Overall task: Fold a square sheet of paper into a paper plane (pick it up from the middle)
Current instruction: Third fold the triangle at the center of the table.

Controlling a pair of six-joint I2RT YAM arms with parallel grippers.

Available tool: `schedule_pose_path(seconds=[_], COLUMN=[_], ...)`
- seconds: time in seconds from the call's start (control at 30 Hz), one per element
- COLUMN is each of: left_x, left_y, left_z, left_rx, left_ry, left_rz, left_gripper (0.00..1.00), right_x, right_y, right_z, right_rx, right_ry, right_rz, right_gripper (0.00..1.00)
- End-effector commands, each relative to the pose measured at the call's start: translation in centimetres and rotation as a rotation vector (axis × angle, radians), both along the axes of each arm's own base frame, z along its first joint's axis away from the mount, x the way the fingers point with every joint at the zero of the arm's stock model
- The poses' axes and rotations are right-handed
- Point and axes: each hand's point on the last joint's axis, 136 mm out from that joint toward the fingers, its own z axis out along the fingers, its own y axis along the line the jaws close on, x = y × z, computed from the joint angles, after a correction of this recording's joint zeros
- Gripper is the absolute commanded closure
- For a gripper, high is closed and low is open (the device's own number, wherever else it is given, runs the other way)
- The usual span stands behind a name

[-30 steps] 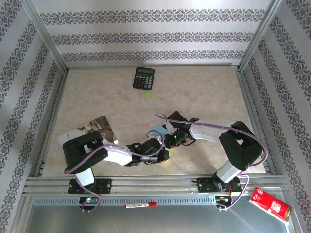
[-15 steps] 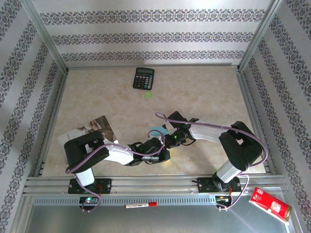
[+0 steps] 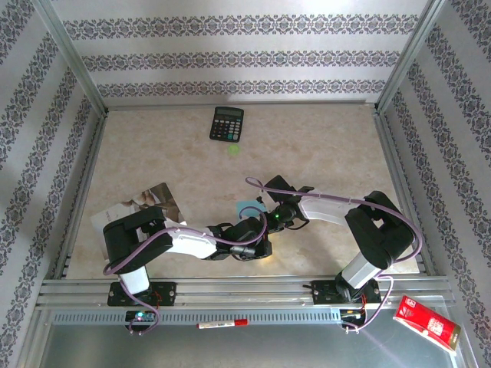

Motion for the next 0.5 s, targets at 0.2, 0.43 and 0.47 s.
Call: schedule_pose_path(seconds=[0.2,0.43,0.47], left_x=[0.3,4.5,4.9], left_y=[1.7,5.9,6.0], left_z=[4.8,4.8,4.8], left_rx=[-0.09,-0.053,-0.051], left_ry=[-0.118,-0.116,-0.117], left_rz=[-0.02,0.112,0.116], left_gripper=[1.0,1.0,1.0], right_x=[-1.6,-1.6,-1.6], right_y=[-1.5,-1.6,-1.6], right_z=[-2.3,-2.3,-2.3], right_rx=[-0.086,-0.084,-0.085], right_ry=[0.069,0.068,0.068], right_rz=[0.015,0.01,0.01], right_gripper=[0.95,0.95,0.95])
